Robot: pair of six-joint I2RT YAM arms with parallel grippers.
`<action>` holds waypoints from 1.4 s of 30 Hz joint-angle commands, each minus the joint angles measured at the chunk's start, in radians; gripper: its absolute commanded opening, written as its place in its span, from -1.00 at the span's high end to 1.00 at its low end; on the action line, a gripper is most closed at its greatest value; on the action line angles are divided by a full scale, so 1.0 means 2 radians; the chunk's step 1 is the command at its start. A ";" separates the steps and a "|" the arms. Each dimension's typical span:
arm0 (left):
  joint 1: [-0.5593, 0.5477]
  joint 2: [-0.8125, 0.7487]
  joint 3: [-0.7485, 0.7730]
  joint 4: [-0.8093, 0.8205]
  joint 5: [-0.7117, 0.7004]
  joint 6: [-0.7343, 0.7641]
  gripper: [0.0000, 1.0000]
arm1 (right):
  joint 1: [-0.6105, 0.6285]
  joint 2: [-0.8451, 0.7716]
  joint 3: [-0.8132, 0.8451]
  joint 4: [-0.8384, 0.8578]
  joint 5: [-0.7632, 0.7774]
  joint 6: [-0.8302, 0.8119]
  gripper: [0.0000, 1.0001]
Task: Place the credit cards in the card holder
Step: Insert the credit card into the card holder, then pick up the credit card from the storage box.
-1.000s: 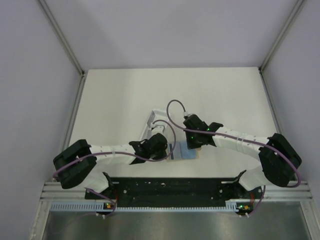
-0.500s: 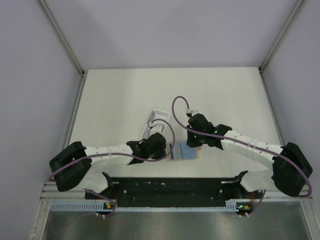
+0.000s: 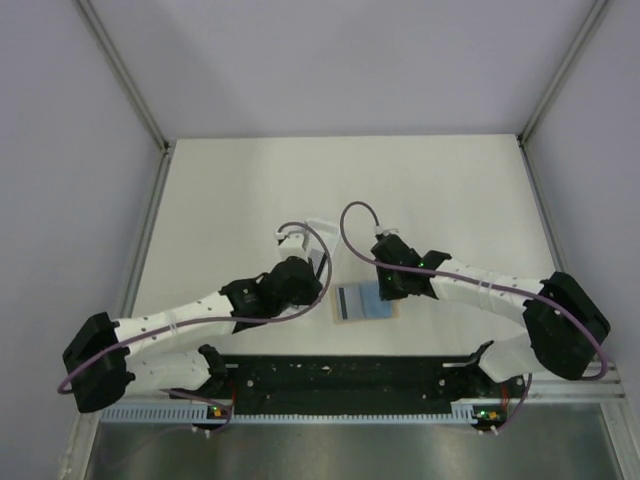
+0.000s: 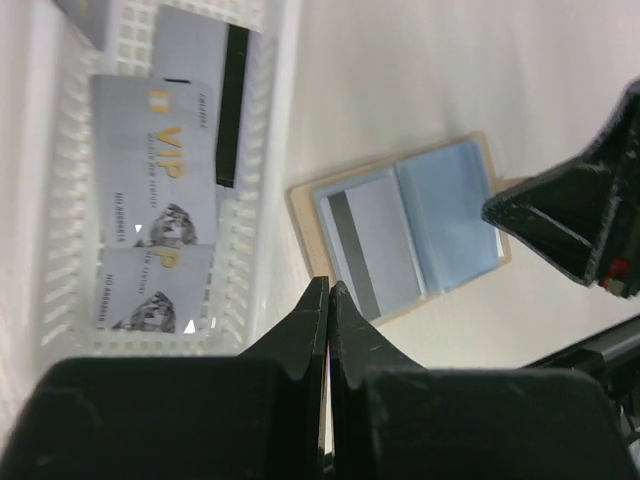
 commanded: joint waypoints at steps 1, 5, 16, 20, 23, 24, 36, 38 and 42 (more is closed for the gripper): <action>0.039 -0.041 0.005 -0.045 -0.053 -0.011 0.91 | 0.005 -0.057 0.029 0.048 -0.020 -0.023 0.45; 0.120 -0.086 -0.026 -0.039 -0.031 -0.008 0.69 | 0.005 -0.046 0.074 0.101 -0.102 -0.045 0.13; 0.196 -0.065 -0.027 -0.068 -0.030 0.009 0.64 | 0.005 0.141 0.285 0.077 -0.206 -0.084 0.18; 0.200 -0.062 -0.041 -0.042 -0.010 0.010 0.66 | 0.005 0.211 0.348 0.059 -0.195 -0.088 0.17; 0.202 -0.058 -0.037 -0.032 -0.004 0.015 0.68 | 0.005 0.255 0.400 0.051 -0.177 -0.063 0.13; 0.202 -0.056 -0.036 -0.031 -0.002 0.016 0.70 | 0.005 0.268 0.413 0.049 -0.169 -0.053 0.10; 0.205 -0.075 -0.037 -0.037 0.007 0.020 0.75 | 0.005 0.370 0.532 -0.018 -0.060 0.044 -0.18; 0.205 -0.076 -0.037 -0.037 0.008 0.022 0.75 | 0.005 0.383 0.545 -0.029 -0.059 0.045 -0.19; 0.206 -0.076 -0.037 -0.035 0.011 0.023 0.77 | 0.005 0.404 0.562 -0.034 -0.060 0.048 -0.18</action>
